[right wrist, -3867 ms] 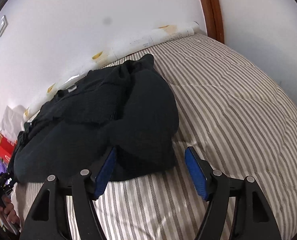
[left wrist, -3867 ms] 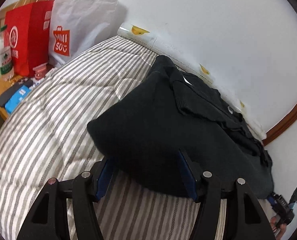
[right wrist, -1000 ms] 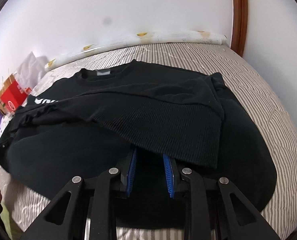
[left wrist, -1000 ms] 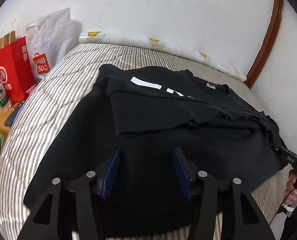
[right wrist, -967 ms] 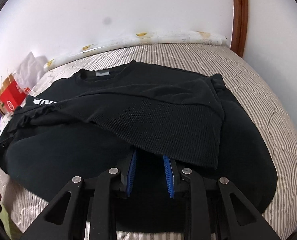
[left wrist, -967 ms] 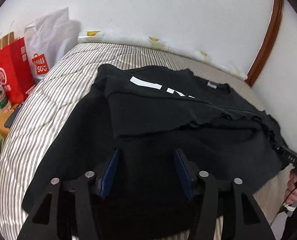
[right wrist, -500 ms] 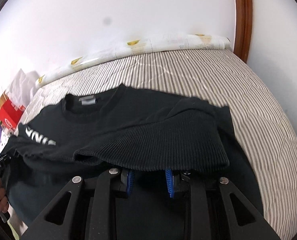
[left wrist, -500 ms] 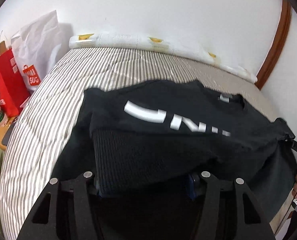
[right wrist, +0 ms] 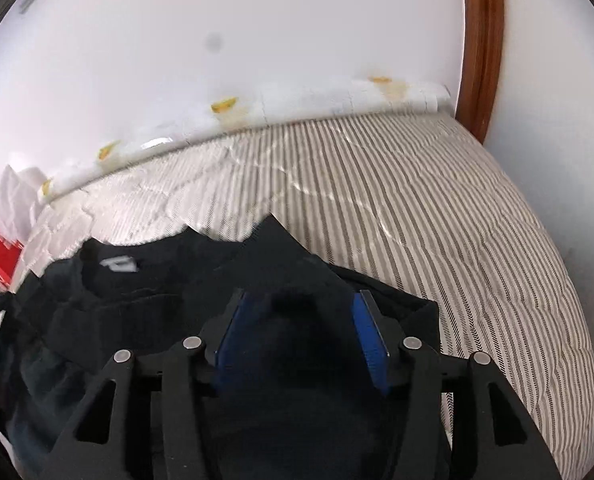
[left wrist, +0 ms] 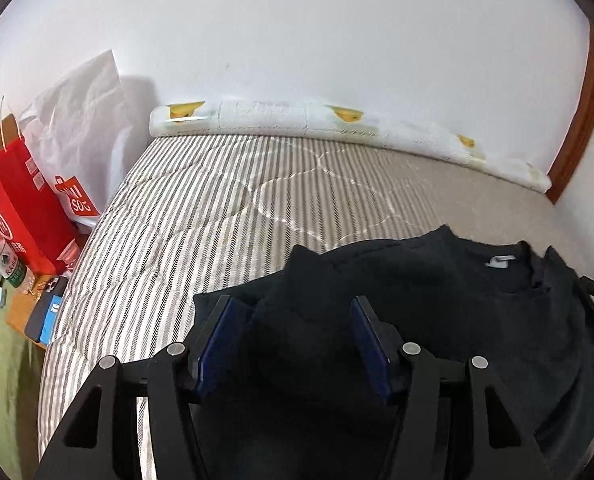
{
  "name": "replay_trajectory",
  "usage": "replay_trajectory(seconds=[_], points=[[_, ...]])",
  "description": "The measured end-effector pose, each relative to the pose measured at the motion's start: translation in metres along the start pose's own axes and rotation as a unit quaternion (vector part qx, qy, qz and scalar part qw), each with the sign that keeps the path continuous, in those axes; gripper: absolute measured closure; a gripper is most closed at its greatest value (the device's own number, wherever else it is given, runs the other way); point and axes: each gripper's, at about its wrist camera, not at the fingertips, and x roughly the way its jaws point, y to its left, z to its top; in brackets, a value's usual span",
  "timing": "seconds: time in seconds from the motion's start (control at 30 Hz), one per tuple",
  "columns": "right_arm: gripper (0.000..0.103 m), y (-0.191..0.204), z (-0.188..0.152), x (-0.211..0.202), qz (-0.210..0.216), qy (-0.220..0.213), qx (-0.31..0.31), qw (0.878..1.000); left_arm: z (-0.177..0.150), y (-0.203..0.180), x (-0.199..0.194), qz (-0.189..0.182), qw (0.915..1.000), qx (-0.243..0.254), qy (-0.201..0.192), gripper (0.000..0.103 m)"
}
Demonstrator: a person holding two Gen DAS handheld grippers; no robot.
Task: Fold small clothes
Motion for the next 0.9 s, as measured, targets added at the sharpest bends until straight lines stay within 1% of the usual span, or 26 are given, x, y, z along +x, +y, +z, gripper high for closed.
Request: replay_trajectory(seconds=[0.1,0.2,0.23,0.27,0.3,0.33,0.37,0.4,0.43,0.47,0.5,0.57,0.63,0.7,0.77,0.8,0.83,0.9], points=[[0.049,-0.005,-0.001,0.014,0.001,0.017,0.002,1.000,0.000,0.003,0.013,0.008,0.9999,0.003,0.008,0.046],[0.049,-0.006,0.000,0.024,0.000,0.024,-0.002,1.000,0.001,0.003,0.025,0.012,0.9998,0.008,0.015,0.048],[0.049,-0.004,0.001,0.026,-0.002,0.023,-0.008,1.000,0.001,0.003,0.029,0.009,0.9998,0.009,0.018,0.055],[0.049,-0.002,0.001,0.028,-0.004,0.020,-0.015,1.000,0.000,0.002,0.030,0.005,0.9997,0.009,0.021,0.059],[0.053,-0.001,0.000,0.028,-0.006,0.019,-0.019,1.000,0.000,0.001,0.032,-0.002,0.9997,0.009,0.023,0.066],[0.069,0.000,0.000,0.029,-0.002,0.016,-0.025,1.000,-0.001,0.001,0.032,0.005,0.9998,0.009,0.019,0.075],[0.081,0.001,-0.001,0.029,0.006,0.015,-0.027,1.000,-0.001,0.002,0.031,0.014,0.9998,0.007,0.013,0.084],[0.092,0.001,-0.001,0.027,0.012,0.010,-0.028,0.999,-0.001,0.006,0.029,0.011,0.9999,0.001,0.008,0.089],[0.094,-0.001,-0.002,0.024,0.015,0.003,-0.027,1.000,-0.001,0.010,0.026,0.001,0.9999,-0.009,0.004,0.091],[0.094,-0.003,-0.001,0.022,0.021,-0.003,-0.022,1.000,-0.001,0.017,0.022,-0.006,0.9997,-0.024,-0.002,0.091],[0.095,-0.010,-0.001,0.014,0.029,-0.019,-0.008,0.999,-0.001,0.022,0.019,-0.010,0.9993,-0.036,-0.008,0.092],[0.095,-0.021,-0.002,0.008,0.033,-0.034,0.013,0.999,-0.004,0.028,0.015,-0.012,0.9987,-0.048,-0.014,0.092],[0.095,-0.027,-0.004,0.015,0.029,-0.025,0.026,0.999,-0.005,0.031,0.014,-0.018,0.9984,-0.052,-0.015,0.092],[0.094,-0.022,-0.006,0.032,0.008,0.003,0.018,1.000,-0.005,0.029,0.017,-0.016,0.9985,-0.052,-0.008,0.092],[0.092,-0.019,-0.002,0.033,-0.008,0.006,0.008,1.000,-0.004,0.028,0.019,-0.013,0.9986,-0.050,-0.002,0.091],[0.089,-0.017,-0.002,0.031,-0.014,0.005,0.004,1.000,-0.004,0.028,0.019,-0.013,0.9986,-0.051,0.000,0.087],[0.084,-0.015,-0.002,0.028,-0.025,0.004,0.000,1.000,-0.005,0.029,0.018,-0.015,0.9984,-0.054,0.004,0.086],[0.081,-0.013,-0.005,0.021,-0.039,0.005,-0.001,0.999,-0.005,0.032,0.017,-0.024,0.9978,-0.061,0.011,0.085]])
